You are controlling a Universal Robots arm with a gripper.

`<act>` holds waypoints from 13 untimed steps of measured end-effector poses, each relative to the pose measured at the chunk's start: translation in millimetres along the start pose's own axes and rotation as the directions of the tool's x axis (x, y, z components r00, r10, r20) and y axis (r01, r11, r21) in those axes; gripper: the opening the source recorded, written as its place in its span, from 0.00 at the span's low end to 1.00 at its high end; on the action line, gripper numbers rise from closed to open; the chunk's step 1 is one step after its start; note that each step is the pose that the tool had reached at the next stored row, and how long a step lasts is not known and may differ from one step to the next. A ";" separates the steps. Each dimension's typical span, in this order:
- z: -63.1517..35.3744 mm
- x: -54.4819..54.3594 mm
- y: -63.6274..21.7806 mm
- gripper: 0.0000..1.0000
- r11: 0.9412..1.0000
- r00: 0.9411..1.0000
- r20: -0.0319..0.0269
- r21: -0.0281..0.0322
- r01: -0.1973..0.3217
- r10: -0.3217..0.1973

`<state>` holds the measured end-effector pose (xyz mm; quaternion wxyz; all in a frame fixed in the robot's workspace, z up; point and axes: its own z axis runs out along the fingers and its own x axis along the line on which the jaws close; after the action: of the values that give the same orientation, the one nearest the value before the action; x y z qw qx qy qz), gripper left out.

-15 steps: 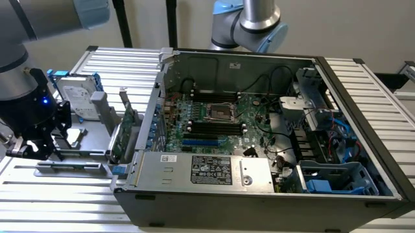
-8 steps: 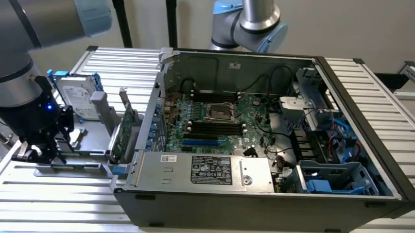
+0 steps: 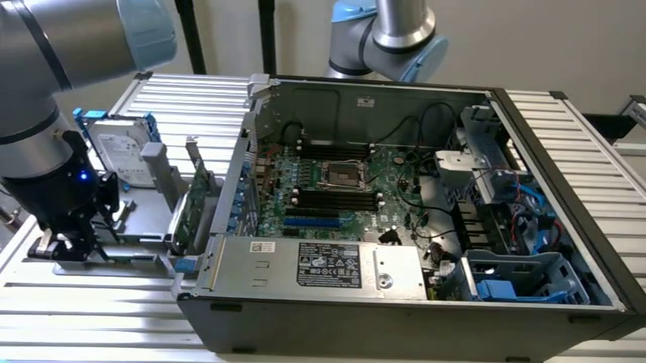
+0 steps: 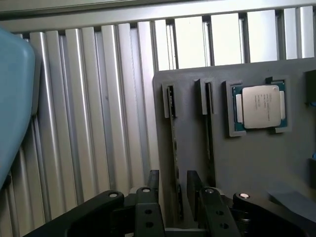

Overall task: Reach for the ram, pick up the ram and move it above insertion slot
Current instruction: 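Pick up the ram and move it above insertion slot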

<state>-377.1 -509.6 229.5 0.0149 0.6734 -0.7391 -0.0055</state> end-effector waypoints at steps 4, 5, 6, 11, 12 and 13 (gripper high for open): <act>6.9 -0.1 0.5 0.36 1.000 1.000 0.001 0.011 0.009 -0.009; 8.3 -0.2 0.7 0.36 1.000 1.000 0.001 0.015 0.011 -0.011; 9.5 -0.3 0.9 0.36 1.000 1.000 0.001 0.018 0.013 -0.013; 12.6 -1.9 2.5 0.36 0.999 1.000 0.001 0.023 0.025 -0.025; 13.3 -2.1 2.9 0.36 0.999 1.000 0.001 0.023 0.028 -0.028; 14.2 -2.4 3.2 0.36 0.999 1.000 0.001 0.023 0.031 -0.031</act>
<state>-380.4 -507.0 215.4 0.0065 0.6848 -0.7287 0.0022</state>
